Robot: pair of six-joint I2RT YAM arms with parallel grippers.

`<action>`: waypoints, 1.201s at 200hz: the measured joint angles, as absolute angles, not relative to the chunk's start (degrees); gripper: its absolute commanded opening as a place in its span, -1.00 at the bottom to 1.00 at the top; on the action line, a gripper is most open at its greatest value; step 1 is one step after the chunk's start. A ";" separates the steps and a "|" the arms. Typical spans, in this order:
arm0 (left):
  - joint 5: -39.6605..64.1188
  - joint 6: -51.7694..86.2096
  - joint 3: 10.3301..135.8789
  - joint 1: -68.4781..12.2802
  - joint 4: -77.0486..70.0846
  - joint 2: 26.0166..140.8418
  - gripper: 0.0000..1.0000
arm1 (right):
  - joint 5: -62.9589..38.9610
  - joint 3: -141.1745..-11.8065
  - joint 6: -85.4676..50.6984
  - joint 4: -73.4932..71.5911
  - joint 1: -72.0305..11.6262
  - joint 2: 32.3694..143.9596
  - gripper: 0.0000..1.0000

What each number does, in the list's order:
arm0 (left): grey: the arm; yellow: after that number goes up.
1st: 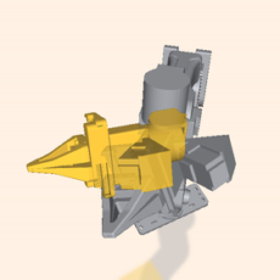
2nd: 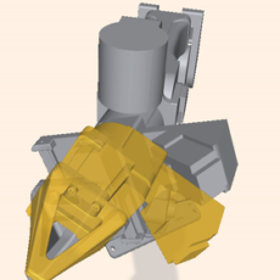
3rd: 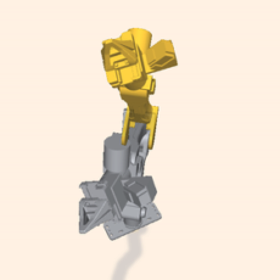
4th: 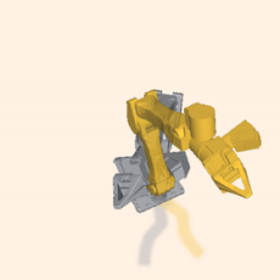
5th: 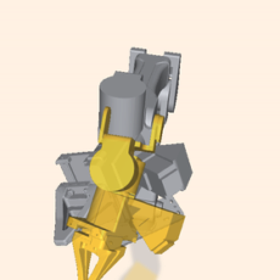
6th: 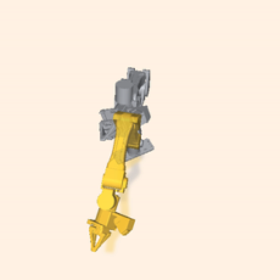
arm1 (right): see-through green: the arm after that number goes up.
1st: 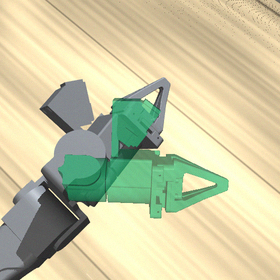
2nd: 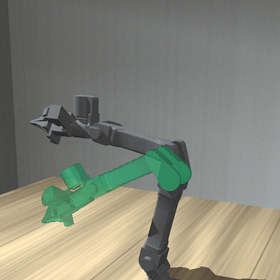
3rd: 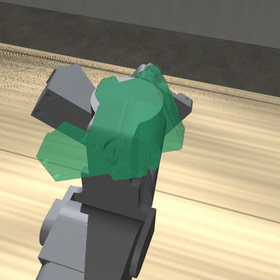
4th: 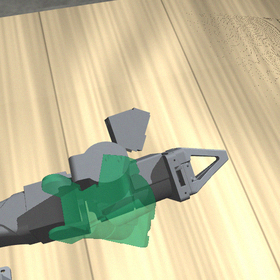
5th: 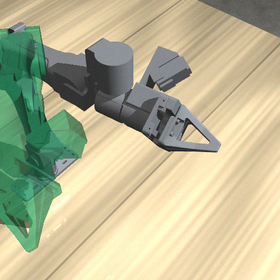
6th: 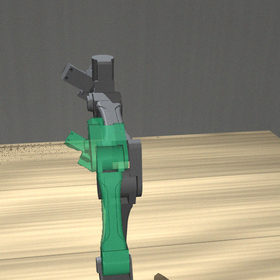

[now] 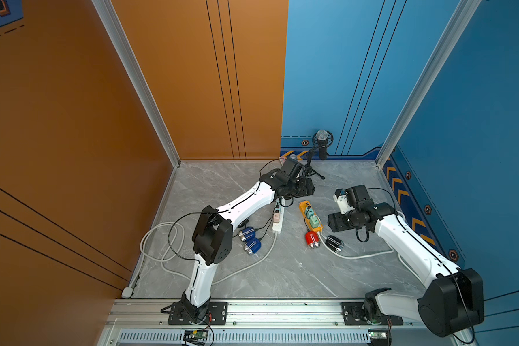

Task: Unplug the electric shaver
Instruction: Remove the plug from the socket.

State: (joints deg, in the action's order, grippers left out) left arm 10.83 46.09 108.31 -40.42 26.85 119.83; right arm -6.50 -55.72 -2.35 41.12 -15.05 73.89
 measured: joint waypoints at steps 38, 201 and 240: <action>11.11 53.98 110.34 -40.42 26.83 125.03 0.51 | -10.00 -51.11 -4.78 36.01 -17.67 73.89 0.53; 5.13 61.14 111.46 -40.58 27.64 133.78 0.19 | -6.35 -45.95 -7.49 18.61 -23.68 76.62 0.13; 3.90 60.90 111.46 -40.71 28.58 134.85 0.13 | -5.52 -44.71 -7.51 16.84 -24.47 76.79 0.09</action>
State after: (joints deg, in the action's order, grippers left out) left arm 3.90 60.90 111.46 -40.71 28.58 134.85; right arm -5.52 -44.71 -7.51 16.84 -24.47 76.79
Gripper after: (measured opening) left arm 0.568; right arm 0.556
